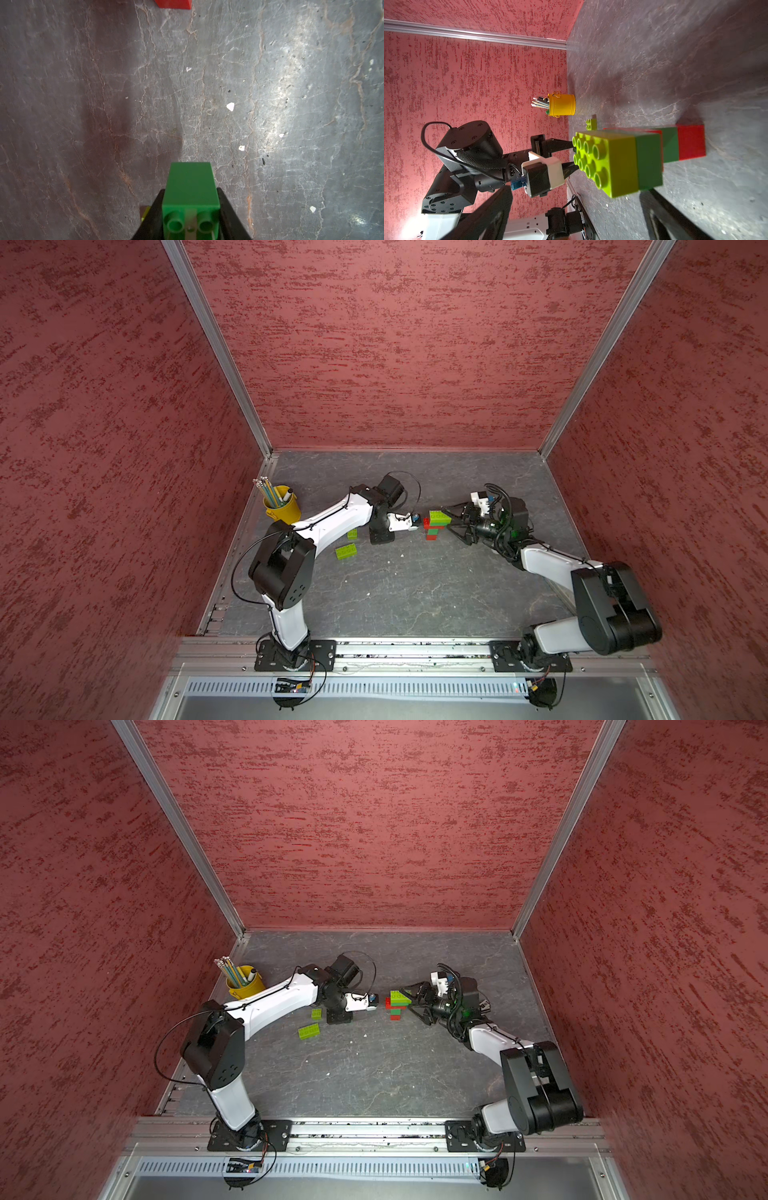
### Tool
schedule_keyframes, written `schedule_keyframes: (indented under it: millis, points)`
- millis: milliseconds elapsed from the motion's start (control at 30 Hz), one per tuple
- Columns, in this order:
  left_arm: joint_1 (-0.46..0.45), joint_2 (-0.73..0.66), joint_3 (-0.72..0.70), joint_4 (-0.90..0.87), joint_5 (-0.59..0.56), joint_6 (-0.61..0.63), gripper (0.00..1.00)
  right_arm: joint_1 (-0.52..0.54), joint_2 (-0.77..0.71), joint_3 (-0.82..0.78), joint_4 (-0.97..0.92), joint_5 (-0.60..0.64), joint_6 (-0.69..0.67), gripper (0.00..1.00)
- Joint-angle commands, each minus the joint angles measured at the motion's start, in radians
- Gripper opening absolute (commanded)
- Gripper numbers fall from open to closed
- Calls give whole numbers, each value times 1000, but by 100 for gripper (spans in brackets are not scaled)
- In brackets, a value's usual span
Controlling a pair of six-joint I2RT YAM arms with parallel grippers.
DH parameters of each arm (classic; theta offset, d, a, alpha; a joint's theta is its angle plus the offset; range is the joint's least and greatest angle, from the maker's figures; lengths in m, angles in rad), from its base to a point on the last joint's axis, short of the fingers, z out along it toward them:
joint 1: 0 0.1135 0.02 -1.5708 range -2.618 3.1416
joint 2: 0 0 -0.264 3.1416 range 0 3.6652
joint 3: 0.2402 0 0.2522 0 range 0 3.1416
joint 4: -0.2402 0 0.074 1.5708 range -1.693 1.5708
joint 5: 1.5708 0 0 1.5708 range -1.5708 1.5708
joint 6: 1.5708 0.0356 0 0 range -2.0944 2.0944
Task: Assemble a spoon with lego
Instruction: Adjust the lego brick at the center of the board.
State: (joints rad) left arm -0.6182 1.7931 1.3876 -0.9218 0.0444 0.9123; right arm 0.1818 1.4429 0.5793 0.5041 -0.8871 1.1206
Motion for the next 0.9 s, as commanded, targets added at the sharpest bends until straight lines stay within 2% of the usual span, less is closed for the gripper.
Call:
schedule_keyframes:
  millis: [0,100,233,333,400,500,667,867]
  points:
    - [-4,-37,10,-17,-2,-12,16,-11,5,38,-4,-11,-34,99]
    - [-8,-41,34,-40,1,-33,16,-14,4,55,-93,-28,-110,99]
    - [-20,-40,109,-95,-9,-79,17,-54,-30,115,-440,-48,-445,99]
    - [-36,-25,183,-141,-44,-115,18,-102,-23,128,-579,-77,-600,98]
    - [-51,-15,221,-158,-70,-140,18,-126,-16,128,-569,-103,-630,98]
    - [-73,14,285,-179,-102,-194,17,-135,32,130,-460,-171,-601,98]
    - [-99,70,377,-201,-73,-263,17,-134,154,168,-312,-252,-566,96]
    - [-130,168,515,-273,-81,-314,18,-134,221,226,-280,-301,-571,96]
